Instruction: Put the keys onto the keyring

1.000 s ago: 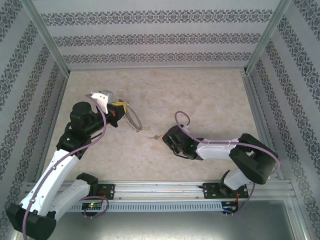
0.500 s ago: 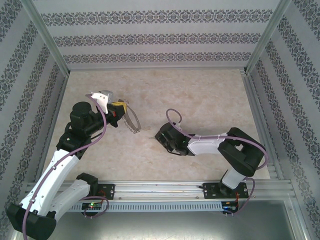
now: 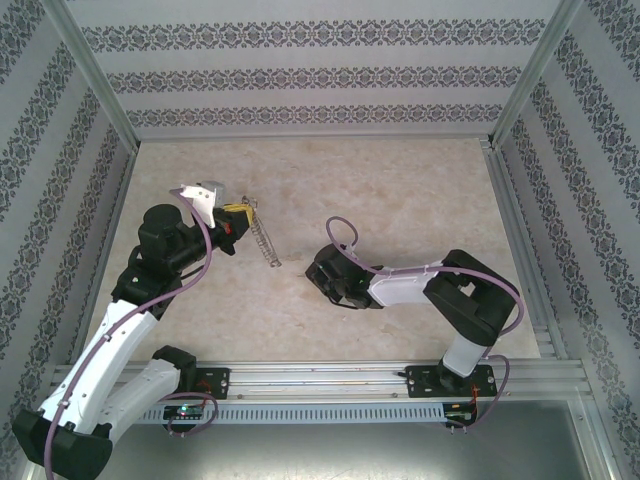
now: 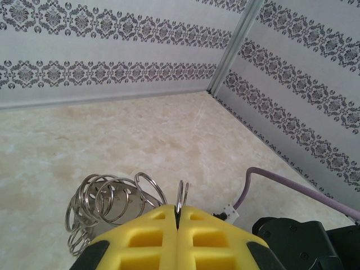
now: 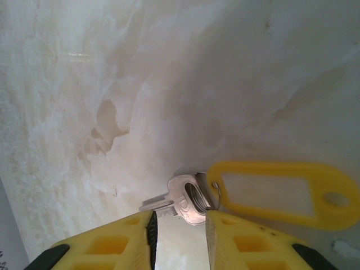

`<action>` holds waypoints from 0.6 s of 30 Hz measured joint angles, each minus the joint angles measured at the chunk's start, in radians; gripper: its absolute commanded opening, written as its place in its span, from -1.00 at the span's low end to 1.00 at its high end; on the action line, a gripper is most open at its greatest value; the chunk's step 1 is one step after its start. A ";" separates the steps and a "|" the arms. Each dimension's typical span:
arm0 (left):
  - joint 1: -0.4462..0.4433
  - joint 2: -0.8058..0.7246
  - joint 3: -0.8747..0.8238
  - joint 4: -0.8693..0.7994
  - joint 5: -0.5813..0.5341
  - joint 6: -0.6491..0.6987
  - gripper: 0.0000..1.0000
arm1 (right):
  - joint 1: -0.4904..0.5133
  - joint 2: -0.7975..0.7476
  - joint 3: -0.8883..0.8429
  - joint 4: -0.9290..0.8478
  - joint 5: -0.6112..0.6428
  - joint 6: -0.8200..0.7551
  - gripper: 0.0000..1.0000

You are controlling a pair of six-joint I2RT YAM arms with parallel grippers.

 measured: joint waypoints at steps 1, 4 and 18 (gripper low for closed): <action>0.000 0.000 0.000 0.000 0.000 0.000 -1.00 | 0.000 0.001 0.000 0.003 0.000 0.003 -0.39; 0.000 0.000 0.000 0.000 0.000 0.000 -1.00 | -0.001 0.007 0.000 0.017 0.000 0.014 -0.39; 0.000 -0.003 0.000 0.000 0.006 -0.003 -1.00 | -0.003 -0.038 -0.070 0.037 0.001 0.021 -0.38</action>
